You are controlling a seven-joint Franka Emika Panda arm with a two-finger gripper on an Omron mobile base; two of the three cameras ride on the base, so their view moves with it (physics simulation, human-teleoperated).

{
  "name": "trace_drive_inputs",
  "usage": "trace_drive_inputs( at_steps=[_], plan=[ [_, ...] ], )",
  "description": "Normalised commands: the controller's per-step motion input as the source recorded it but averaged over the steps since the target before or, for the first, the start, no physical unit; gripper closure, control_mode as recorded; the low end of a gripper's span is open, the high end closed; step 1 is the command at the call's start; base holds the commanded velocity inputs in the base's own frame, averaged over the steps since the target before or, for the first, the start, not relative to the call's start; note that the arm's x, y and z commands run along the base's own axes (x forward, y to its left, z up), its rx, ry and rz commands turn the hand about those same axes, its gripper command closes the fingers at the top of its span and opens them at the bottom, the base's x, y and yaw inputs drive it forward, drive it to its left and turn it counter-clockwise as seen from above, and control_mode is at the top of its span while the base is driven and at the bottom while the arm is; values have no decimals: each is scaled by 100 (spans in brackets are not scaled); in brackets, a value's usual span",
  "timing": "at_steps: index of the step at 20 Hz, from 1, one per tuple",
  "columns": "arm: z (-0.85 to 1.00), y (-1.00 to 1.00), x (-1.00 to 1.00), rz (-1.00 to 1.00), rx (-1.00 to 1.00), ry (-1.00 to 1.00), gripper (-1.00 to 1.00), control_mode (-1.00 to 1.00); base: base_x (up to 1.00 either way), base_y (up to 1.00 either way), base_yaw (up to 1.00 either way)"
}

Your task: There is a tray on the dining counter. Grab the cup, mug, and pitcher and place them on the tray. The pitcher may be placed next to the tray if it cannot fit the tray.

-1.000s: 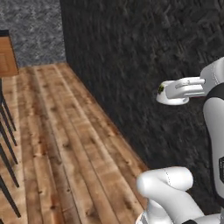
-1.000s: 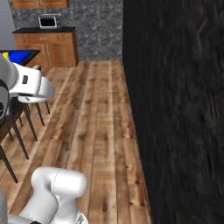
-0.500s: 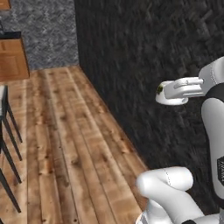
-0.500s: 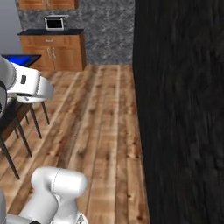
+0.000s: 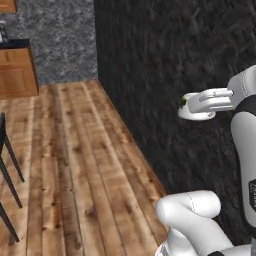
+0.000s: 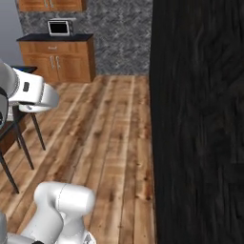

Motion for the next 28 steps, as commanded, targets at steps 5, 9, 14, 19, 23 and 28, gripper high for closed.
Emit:
trace_drive_inputs(
  at_steps=[5, 9, 14, 19, 23, 28],
  plan=[
    [0, 0, 0, 0, 0, 0, 100, 100, 100, -21, 11],
    [0, 0, 0, 0, 0, 0, 100, 100, 100, -16, 12],
    [0, 0, 0, 0, 0, 0, 100, 100, 100, -13, 13],
    [0, 0, 0, 0, 0, 0, 100, 100, 100, -9, 13],
    [0, 0, 0, 0, 0, 0, 100, 100, 100, -7, 13],
    [0, 0, 0, 0, 0, 0, 100, 100, 100, -7, 16]
  ],
)
